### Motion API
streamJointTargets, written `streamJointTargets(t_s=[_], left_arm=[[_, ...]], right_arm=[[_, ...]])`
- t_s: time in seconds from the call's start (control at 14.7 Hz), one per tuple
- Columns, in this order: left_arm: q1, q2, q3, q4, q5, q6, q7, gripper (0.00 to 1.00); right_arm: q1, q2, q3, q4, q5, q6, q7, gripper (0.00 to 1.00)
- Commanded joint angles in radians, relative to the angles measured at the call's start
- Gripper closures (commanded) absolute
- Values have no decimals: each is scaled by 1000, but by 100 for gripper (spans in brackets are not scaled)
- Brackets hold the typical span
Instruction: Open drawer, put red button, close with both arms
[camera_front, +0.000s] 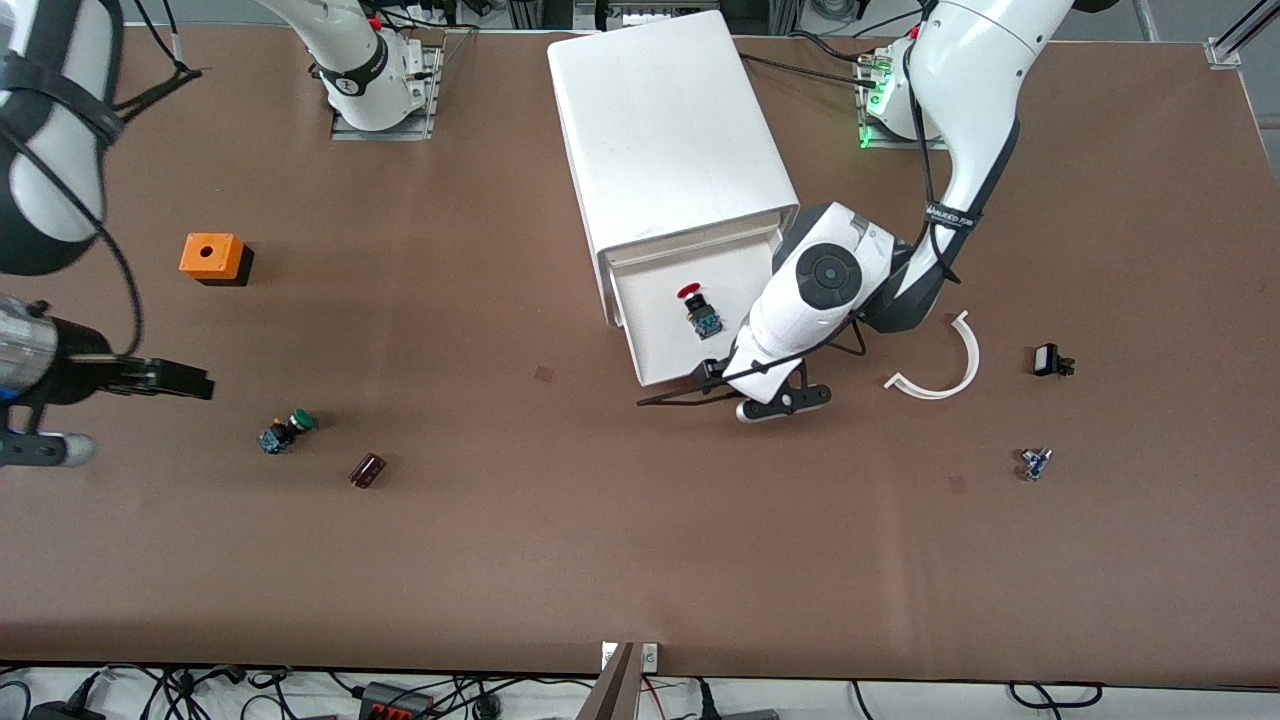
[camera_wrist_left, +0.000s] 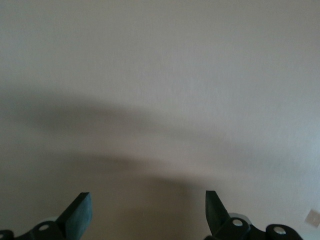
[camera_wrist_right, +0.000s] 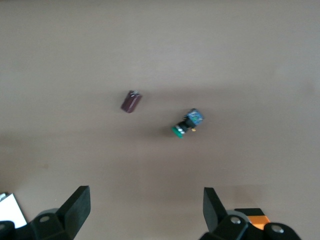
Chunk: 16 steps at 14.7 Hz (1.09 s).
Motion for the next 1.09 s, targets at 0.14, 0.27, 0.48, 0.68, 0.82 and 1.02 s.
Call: streamJointTargets(t_s=[0.14, 0.27, 0.48, 0.68, 0.82, 1.02], left_arm=[[19, -60, -66, -48, -9, -154, -15, 0], [17, -52, -92, -54, -9, -162, -24, 0], [20, -54, -148, -54, -22, -244, -94, 0], [17, -57, -171, -54, -24, -297, -144, 0], [17, -57, -184, -54, -24, -311, -148, 0], [13, -56, -196, -54, -24, -349, -146, 0]], right_arm=[[-196, -231, 226, -227, -142, 52, -11, 0], [-219, -278, 237, -281, -152, 56, -12, 0], [-216, -344, 240, -373, -158, 67, -11, 0], [-201, -356, 240, -392, -164, 67, -18, 0], [-196, -400, 240, -457, -169, 85, -21, 0], [-187, -483, 240, -603, -186, 191, -21, 0]])
